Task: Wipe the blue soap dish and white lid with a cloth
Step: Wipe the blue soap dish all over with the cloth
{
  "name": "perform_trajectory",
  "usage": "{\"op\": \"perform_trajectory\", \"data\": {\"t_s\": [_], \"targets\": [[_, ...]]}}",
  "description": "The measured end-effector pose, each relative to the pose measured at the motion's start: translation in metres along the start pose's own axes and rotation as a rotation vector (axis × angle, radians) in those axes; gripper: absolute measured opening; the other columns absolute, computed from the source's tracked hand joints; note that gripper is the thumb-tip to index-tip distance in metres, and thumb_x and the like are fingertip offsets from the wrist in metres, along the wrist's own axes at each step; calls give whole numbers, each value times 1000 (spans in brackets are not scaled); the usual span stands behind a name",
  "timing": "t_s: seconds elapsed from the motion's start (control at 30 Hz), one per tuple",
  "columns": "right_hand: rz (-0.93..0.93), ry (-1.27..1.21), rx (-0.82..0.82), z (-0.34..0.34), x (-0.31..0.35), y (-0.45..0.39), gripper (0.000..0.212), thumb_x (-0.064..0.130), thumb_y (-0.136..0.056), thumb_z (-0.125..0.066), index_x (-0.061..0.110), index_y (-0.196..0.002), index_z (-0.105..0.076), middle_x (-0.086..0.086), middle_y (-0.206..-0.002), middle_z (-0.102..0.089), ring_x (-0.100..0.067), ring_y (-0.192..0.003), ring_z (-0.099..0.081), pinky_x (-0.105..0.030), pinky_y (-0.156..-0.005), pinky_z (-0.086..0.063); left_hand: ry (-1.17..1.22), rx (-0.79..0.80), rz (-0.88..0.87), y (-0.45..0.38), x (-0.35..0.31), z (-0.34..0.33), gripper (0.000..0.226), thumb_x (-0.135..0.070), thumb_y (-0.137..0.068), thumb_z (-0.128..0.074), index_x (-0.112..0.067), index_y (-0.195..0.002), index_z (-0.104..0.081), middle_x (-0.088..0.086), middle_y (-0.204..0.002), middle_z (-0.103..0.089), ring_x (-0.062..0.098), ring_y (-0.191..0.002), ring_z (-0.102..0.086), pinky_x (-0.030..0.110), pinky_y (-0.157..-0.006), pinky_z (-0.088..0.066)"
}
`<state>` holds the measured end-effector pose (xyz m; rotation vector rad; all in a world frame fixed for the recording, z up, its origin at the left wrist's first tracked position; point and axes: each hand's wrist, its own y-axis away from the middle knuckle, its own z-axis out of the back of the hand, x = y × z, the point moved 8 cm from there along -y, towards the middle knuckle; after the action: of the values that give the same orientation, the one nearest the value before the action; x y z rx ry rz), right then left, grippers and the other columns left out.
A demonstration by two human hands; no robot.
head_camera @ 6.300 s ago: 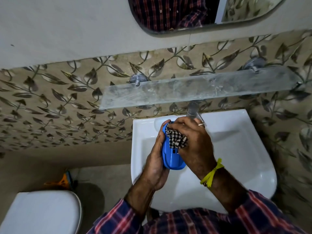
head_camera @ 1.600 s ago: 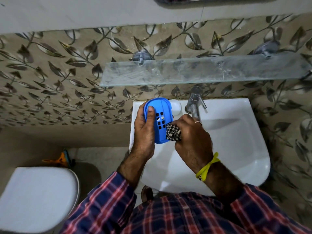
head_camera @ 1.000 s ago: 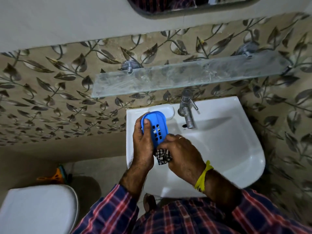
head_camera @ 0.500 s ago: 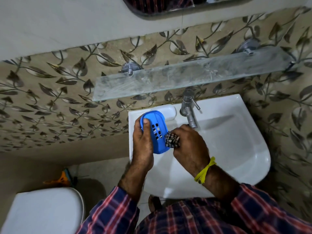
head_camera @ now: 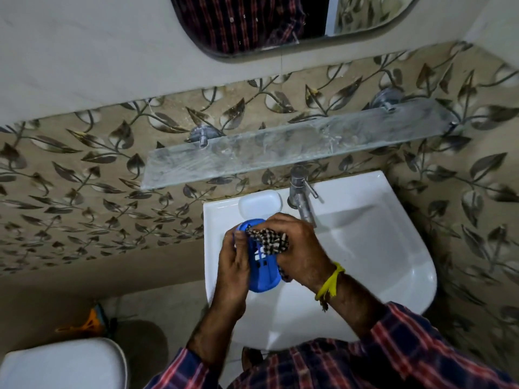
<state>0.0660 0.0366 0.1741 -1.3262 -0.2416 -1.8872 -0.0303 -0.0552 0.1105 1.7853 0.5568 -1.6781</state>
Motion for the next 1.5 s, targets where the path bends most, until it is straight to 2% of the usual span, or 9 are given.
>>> {"op": "perform_trajectory", "data": {"t_s": [0.1,0.33,0.5,0.6,0.67,1.1,1.23,1.33,1.5], "targets": [[-256,-231,-162,19,-36,10,23,2,-74,-79,10,-95,-74,-1,-89,-76,-13,-86,-72,-34,-81,-58,195,-66,242,1,29,11,47,-44,-93,-55,-9,-124,-63,22,-116,-71,39,-104,-70,54,-86,-59],[-646,-440,-317,32,-91,39,13,4,-74,-82,8,-86,-76,-7,-81,-77,-26,-80,-74,-51,-82,-59,776,25,618,13,53,-4,58,-48,-101,-43,-3,-132,-62,29,-129,-63,39,-98,-71,43,-75,-61],[-699,-465,-336,28,-96,43,13,6,-75,-81,7,-87,-76,-8,-82,-77,-29,-82,-74,-53,-83,-58,939,126,633,12,58,-19,57,-49,-99,-32,-17,-142,-53,26,-145,-52,42,-125,-59,54,-101,-43],[-662,-461,-344,29,-91,36,16,5,-76,-81,4,-91,-75,-11,-86,-77,-27,-83,-73,-53,-84,-58,909,133,551,1,48,-23,46,-41,-99,-35,-22,-110,-75,27,-135,-60,46,-126,-56,64,-106,-41],[-638,-443,-341,29,-89,31,17,5,-76,-81,2,-91,-74,-14,-87,-76,-28,-82,-72,-52,-84,-58,822,78,484,-9,43,-16,49,-37,-102,-34,-23,-89,-79,23,-121,-66,42,-115,-64,59,-99,-50],[-621,-441,-367,26,-109,28,33,35,-59,-84,16,-84,-75,-15,-82,-75,-45,-81,-71,-64,-73,-56,251,-291,432,-57,113,55,20,-22,-105,-46,-22,-119,-61,13,-105,-71,27,-85,-70,37,-77,-55],[-643,-432,-416,36,-109,40,13,9,-75,-82,6,-85,-73,-9,-73,-74,-30,-69,-73,-48,-64,-61,-12,-298,458,-48,147,46,19,-21,-94,-67,-16,-111,-58,18,-109,-69,25,-78,-63,37,-69,-56],[-640,-432,-442,50,-109,46,12,-4,-81,-73,-6,-91,-68,-8,-67,-68,-10,-49,-66,-24,-46,-53,-374,-140,402,-40,161,28,40,-31,-84,-80,-17,-113,-57,12,-115,-67,26,-97,-64,41,-88,-56],[-645,-305,-530,80,-129,62,20,10,-74,-83,3,-90,-74,-12,-87,-76,-30,-84,-73,-47,-82,-60,-862,502,183,-32,182,-43,79,-46,-83,-77,-19,-148,-42,5,-148,-49,25,-135,-45,33,-111,-34]]}}
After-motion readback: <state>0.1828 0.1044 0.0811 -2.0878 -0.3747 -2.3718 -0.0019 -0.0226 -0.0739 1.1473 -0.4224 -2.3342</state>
